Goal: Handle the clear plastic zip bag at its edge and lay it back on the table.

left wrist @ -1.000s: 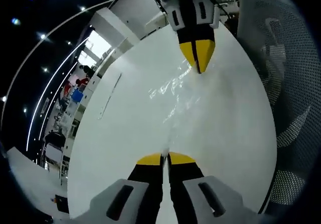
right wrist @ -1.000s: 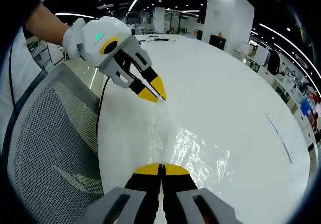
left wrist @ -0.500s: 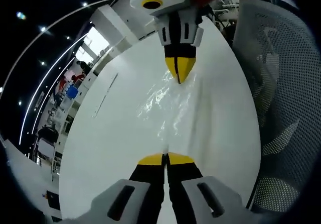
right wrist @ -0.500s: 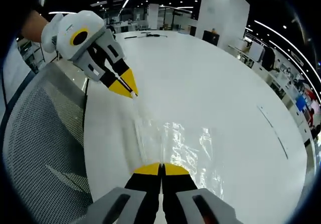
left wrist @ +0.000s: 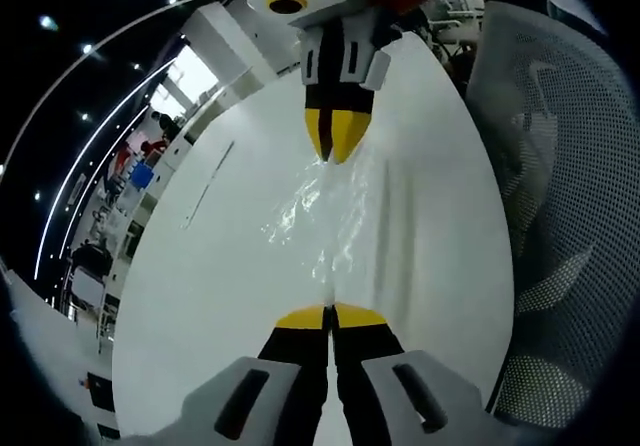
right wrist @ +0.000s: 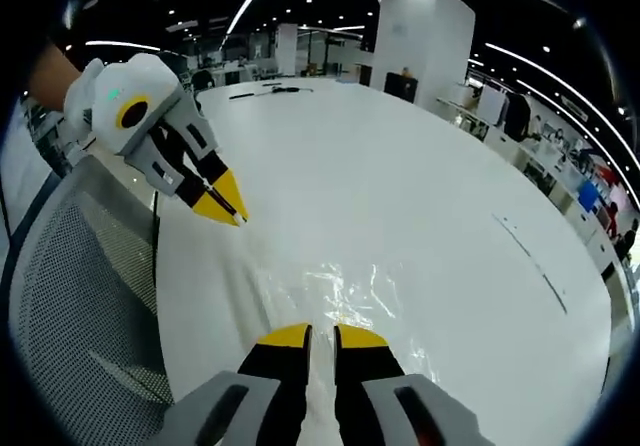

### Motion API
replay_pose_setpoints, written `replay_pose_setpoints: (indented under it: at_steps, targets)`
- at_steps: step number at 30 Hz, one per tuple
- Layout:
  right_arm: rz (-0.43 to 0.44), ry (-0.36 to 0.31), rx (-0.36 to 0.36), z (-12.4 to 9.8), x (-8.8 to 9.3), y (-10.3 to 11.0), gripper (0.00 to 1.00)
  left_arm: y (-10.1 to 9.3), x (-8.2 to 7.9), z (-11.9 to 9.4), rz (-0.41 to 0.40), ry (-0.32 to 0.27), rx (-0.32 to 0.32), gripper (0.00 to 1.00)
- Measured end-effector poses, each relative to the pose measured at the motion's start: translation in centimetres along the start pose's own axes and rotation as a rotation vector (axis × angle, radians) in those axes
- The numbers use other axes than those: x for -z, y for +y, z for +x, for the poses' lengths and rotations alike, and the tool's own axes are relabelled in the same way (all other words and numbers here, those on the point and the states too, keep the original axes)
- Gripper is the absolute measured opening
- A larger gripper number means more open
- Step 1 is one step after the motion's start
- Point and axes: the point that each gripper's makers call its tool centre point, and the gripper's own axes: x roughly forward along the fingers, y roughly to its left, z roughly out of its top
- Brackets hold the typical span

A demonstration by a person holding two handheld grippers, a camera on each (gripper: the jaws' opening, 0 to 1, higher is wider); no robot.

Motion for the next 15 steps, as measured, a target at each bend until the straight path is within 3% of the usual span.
replay_pose_setpoints:
  at_steps: [6,15]
  targets:
    - [-0.016,-0.053,0.017,-0.4,-2.3,-0.4,0.09,-0.1,-0.2,0.1,0.009,-0.001,0.009,0.00]
    - [-0.050,-0.079,-0.014,0.3,-3.9,0.4,0.13,-0.2,-0.4,0.1,-0.001,0.000,0.012,0.00]
